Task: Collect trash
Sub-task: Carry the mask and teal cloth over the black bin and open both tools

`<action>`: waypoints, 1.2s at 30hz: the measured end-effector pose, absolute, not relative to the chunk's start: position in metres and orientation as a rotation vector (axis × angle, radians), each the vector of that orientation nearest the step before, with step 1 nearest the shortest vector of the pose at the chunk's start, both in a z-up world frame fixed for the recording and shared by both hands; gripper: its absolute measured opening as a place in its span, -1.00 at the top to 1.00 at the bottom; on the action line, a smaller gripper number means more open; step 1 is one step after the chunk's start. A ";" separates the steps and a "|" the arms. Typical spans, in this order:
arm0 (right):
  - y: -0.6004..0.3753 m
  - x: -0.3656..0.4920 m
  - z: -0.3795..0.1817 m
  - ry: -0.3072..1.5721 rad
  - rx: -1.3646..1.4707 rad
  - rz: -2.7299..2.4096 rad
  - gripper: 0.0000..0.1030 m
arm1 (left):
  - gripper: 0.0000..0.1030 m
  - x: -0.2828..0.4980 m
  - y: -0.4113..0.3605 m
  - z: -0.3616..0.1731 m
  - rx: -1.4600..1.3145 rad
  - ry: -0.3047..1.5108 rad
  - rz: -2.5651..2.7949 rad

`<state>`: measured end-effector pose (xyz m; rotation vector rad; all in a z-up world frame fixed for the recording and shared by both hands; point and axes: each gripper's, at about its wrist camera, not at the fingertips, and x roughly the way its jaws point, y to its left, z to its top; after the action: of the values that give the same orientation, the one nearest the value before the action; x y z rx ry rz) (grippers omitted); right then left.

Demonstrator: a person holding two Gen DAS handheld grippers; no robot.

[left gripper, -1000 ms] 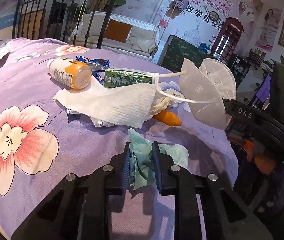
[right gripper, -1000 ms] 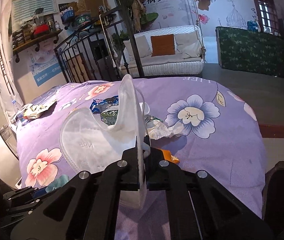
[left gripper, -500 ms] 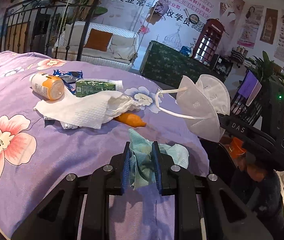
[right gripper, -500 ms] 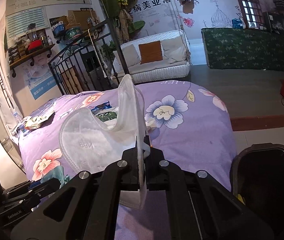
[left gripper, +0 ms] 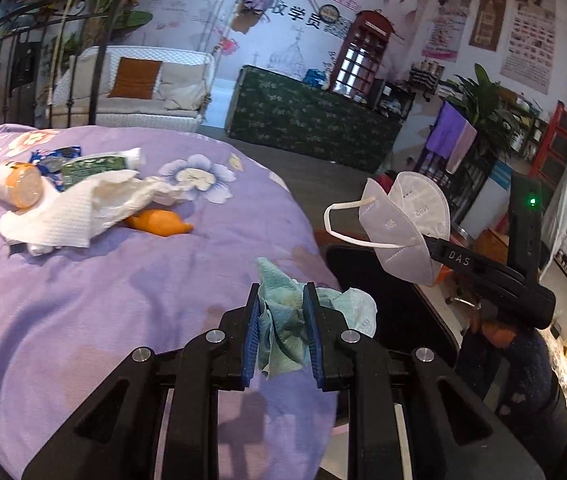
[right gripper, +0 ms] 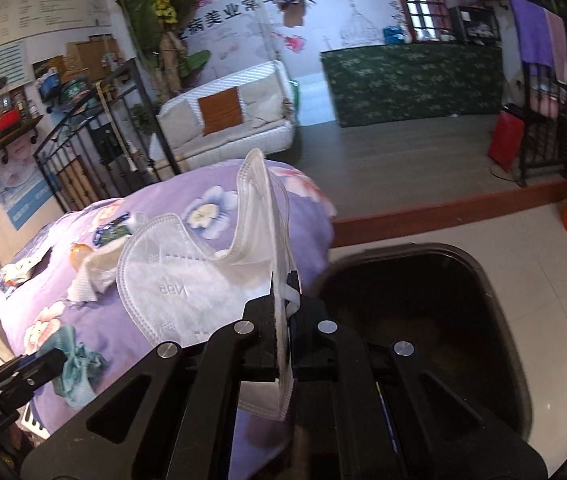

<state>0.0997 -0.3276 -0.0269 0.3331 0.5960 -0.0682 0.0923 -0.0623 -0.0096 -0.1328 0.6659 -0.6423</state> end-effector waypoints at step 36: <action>-0.409 0.083 -0.126 0.908 0.473 -0.279 -0.03 | 0.60 0.071 -0.178 -0.048 0.069 0.757 -0.855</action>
<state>0.0828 -0.4093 -0.1262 0.4726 0.9079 -0.2786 0.0713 -0.1776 -0.0477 0.0691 0.7572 -0.8548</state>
